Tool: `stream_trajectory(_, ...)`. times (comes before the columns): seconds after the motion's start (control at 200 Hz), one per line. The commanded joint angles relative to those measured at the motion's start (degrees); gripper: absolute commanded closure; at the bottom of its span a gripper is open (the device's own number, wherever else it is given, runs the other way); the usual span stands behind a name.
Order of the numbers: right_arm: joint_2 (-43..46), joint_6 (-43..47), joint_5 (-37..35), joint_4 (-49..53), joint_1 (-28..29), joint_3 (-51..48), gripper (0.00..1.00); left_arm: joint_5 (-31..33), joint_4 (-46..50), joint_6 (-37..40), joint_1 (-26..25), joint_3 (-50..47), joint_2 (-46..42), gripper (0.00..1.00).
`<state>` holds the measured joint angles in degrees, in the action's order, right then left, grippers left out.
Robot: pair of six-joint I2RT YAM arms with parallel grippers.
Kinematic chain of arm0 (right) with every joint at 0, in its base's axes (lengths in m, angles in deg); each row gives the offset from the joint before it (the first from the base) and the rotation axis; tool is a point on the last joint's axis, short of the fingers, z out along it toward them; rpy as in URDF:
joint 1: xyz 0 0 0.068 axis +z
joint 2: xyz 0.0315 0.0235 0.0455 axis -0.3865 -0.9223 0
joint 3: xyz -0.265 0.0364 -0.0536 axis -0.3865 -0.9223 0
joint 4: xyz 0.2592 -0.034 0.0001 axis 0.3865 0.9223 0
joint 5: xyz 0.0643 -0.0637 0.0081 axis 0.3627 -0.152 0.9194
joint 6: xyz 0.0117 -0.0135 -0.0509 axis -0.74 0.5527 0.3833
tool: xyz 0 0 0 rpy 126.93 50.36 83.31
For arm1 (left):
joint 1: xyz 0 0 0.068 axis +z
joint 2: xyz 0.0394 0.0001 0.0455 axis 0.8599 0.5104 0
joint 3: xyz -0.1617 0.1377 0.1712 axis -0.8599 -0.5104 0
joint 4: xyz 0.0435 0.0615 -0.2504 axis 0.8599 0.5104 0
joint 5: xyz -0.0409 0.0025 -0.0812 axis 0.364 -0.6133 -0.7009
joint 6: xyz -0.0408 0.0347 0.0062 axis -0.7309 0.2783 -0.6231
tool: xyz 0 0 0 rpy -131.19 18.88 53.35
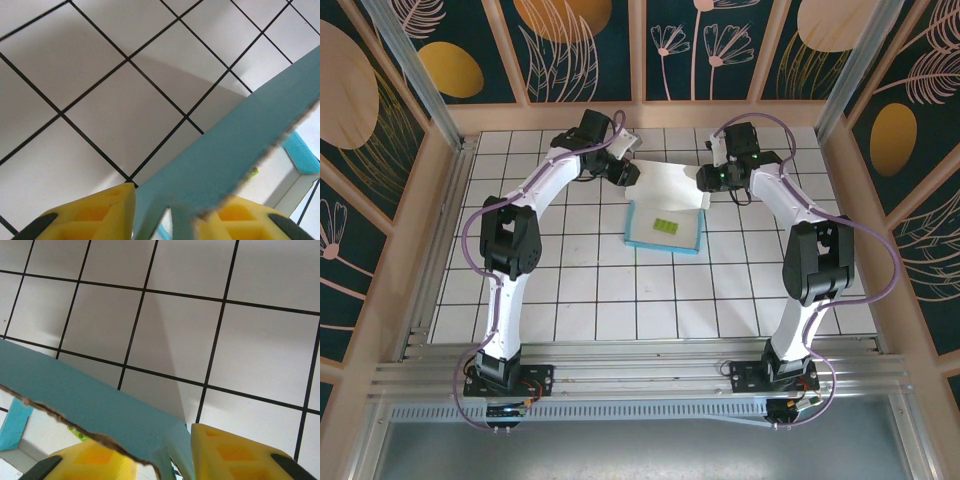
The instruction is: Fold the paper box
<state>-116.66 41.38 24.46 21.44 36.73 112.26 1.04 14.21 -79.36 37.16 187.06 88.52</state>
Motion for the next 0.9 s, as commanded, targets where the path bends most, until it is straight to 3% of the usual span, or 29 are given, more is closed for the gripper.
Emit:
stream_trajectory(0.0,1.0,-1.5,-2.1,2.0,0.5,0.2,0.67,-1.4,-0.7,-1.2,0.2,-1.4,-1.7,0.69)
stream_trajectory(0.526,1.5,-5.3,-3.5,0.6,1.5,-1.5,0.76,6.9,-7.4,-8.0,-2.4,-9.1,-7.5,0.69)
stream_trajectory(0.736,1.7,-5.8,-5.0,-0.2,2.1,-2.1,0.77,8.8,-7.4,-8.7,-3.1,-9.1,-8.1,0.80)
stream_trajectory(0.896,1.8,-6.0,-5.5,-0.9,2.5,-2.2,0.79,9.4,-7.2,-10.1,-3.2,-9.0,-7.7,0.83)
